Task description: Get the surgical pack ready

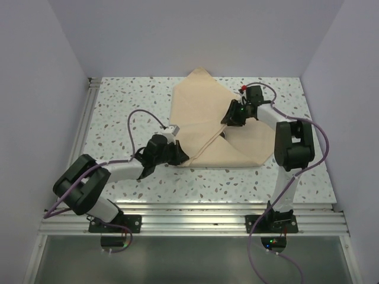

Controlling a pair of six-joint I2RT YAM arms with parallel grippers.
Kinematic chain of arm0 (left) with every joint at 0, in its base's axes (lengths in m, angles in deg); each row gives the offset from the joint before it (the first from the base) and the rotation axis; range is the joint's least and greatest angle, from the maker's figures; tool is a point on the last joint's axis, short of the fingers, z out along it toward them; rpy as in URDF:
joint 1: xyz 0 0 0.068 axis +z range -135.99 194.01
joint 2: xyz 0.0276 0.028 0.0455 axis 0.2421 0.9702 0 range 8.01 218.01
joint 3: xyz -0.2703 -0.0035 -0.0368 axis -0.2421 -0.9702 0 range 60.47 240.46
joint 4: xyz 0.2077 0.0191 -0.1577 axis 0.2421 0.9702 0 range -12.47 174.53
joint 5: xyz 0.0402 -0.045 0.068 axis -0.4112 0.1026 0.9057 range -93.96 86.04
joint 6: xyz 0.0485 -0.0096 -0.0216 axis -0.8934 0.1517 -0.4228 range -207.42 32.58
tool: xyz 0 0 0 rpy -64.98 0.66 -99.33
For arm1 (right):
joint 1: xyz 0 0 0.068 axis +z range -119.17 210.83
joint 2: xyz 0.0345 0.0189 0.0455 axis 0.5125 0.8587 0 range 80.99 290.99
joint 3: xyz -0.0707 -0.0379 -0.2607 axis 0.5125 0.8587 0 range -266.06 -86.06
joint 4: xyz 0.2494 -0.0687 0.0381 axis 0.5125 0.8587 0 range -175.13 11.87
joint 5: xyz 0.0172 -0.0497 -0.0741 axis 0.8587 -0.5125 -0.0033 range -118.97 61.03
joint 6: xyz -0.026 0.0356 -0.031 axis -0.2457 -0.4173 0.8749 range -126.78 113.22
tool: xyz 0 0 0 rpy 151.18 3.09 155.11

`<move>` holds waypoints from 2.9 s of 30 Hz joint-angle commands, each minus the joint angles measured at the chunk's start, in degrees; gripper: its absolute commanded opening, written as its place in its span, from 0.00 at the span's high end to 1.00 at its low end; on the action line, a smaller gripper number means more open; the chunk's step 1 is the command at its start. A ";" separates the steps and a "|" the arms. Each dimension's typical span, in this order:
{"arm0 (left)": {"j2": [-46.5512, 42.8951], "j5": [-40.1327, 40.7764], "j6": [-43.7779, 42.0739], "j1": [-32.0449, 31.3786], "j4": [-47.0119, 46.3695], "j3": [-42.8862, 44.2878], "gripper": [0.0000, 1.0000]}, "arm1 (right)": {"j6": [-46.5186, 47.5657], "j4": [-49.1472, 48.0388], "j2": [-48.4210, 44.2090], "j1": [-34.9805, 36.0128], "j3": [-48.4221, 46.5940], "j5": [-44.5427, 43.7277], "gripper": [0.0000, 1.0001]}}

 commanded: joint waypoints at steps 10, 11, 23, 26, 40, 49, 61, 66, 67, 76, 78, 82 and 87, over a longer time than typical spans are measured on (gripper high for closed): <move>-0.93 5.28 0.54 -3.52 -10.10 -5.66 0.95 | -0.04 -3.61 -16.90 -17.31 11.54 -12.93 0.45; -1.03 5.46 0.36 -3.52 -10.28 -5.66 0.95 | -0.13 -3.26 -18.74 -19.94 13.12 -14.70 0.46; -2.78 4.67 -0.79 -3.61 -11.51 -7.07 0.95 | -0.56 -4.14 -15.60 -27.34 14.10 -26.40 0.47; -3.14 4.41 0.09 -3.61 -12.82 -7.86 0.95 | -0.66 -5.19 -14.02 -27.78 14.37 -26.57 0.35; -2.61 4.23 1.32 -3.52 -13.01 -8.47 0.95 | -2.76 -5.90 -8.48 -28.05 13.57 -30.00 0.49; -2.43 4.40 1.59 -3.52 -13.18 -8.56 0.95 | -4.08 -6.69 -4.97 -27.96 13.22 -29.66 0.68; -2.52 5.37 0.97 -3.52 -12.21 -8.12 0.95 | -4.35 -9.32 -9.44 -27.96 15.67 -24.40 1.00; -2.26 5.55 0.97 -3.52 -11.86 -7.77 0.96 | -5.40 -13.01 -15.14 -26.74 18.84 -18.59 1.00; -2.17 5.46 1.06 -3.61 -11.86 -7.68 0.96 | -5.40 -13.10 -16.11 -25.25 19.02 -18.06 1.00; -1.82 5.90 0.62 -3.61 -10.81 -7.07 0.96 | -3.47 -7.58 -29.56 -12.34 17.10 -21.48 1.00; -1.99 6.07 0.53 -3.52 -10.28 -6.54 0.96 | -3.56 -5.99 -30.53 -10.04 15.78 -21.39 1.00; -2.08 6.25 0.27 -3.52 -9.58 -6.28 0.98 | -3.38 -3.79 -32.64 -3.28 12.97 -22.45 1.00; -1.99 6.86 0.18 -3.52 -9.14 -6.28 0.99 | -3.03 -1.86 -33.00 3.75 9.63 -24.11 1.00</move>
